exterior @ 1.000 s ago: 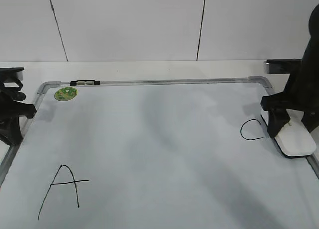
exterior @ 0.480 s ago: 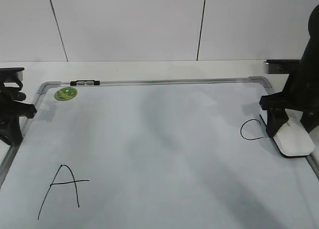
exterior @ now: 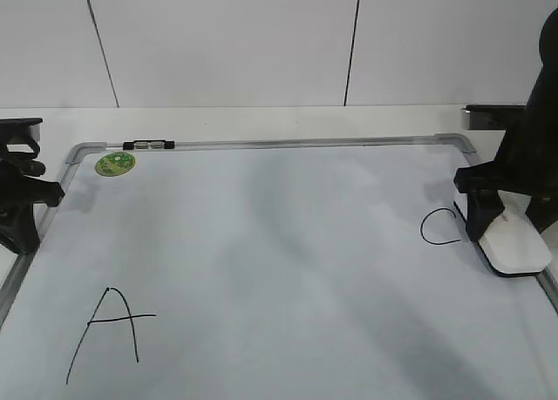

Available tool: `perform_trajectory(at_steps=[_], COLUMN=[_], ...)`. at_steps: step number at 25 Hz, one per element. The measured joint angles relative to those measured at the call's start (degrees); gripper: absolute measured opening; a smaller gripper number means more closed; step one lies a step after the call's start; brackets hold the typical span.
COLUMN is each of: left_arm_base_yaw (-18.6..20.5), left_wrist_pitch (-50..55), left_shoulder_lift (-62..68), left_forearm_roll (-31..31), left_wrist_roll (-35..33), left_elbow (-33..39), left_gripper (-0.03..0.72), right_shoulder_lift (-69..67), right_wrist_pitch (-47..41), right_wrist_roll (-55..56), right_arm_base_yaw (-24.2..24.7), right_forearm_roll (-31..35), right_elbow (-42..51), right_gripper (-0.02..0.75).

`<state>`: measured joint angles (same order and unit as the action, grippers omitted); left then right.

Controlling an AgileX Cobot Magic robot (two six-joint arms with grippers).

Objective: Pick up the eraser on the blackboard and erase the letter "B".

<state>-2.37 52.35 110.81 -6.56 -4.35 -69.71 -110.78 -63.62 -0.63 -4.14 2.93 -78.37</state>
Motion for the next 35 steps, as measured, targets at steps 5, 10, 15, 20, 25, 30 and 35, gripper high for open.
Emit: perform_trajectory(at_steps=[5,10,15,20,25,30,35], left_arm_base_yaw=[0.0,0.0,0.0,0.0,0.0,0.0,0.0], left_wrist_pitch=[0.0,0.2,0.2,0.4,0.6,0.6,0.6], left_shoulder_lift=[0.0,0.0,0.0,0.0,0.0,0.0,0.0], left_forearm_roll=[0.0,0.0,0.0,0.0,0.0,0.1,0.8], left_wrist_roll=[0.0,0.0,0.0,0.0,0.0,0.0,-0.5], left_elbow=[0.0,0.0,-0.1,-0.1,-0.1,-0.1,-0.1], left_gripper=[0.037,0.037,0.037,0.037,0.038,0.053,0.199], right_shoulder_lift=[0.0,0.0,0.0,0.3,4.2,8.7,12.4], right_wrist_pitch=[-0.3,-1.5,-5.4,-5.8,-6.3,-6.5,-6.9], right_wrist_roll=[0.0,0.0,0.0,0.6,0.6,0.9,1.0], right_arm_base_yaw=[0.0,0.0,0.0,0.0,0.0,0.0,0.0], right_forearm_roll=[0.0,0.1,0.1,0.2,2.1,2.5,2.6], right_elbow=[0.0,-0.5,-7.3,-14.5,-15.8,-15.8,-15.9], right_gripper=[0.634,0.643,0.641,0.628,0.605,0.592,0.592])
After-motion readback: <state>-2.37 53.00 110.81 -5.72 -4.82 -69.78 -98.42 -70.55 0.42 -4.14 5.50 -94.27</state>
